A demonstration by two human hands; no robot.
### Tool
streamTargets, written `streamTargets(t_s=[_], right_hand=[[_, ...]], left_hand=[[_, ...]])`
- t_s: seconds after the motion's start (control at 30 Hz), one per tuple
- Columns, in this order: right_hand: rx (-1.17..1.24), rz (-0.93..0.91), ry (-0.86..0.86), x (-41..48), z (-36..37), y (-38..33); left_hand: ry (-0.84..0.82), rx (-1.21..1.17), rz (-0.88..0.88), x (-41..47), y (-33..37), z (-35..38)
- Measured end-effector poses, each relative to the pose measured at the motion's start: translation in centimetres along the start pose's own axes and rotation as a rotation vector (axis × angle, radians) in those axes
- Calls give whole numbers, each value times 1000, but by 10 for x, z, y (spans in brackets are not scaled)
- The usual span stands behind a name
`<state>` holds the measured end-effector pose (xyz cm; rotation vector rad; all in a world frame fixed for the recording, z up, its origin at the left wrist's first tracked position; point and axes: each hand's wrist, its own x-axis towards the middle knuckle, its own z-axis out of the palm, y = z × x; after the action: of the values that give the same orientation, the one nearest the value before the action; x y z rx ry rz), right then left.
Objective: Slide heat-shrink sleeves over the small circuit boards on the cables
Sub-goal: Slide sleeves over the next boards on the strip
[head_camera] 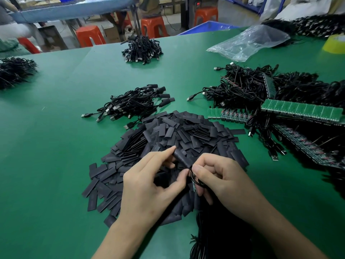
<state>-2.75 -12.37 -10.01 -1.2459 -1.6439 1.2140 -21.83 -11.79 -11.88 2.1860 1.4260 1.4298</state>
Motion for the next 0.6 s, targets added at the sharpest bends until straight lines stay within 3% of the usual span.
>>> streamTargets(t_s=[0.47, 0.6], right_hand=[[255, 69, -83, 2, -4, 5], [597, 74, -63, 3, -10, 2]], left_hand=[[54, 36, 4, 7, -6, -10], [-30, -294, -247, 3, 9, -1]])
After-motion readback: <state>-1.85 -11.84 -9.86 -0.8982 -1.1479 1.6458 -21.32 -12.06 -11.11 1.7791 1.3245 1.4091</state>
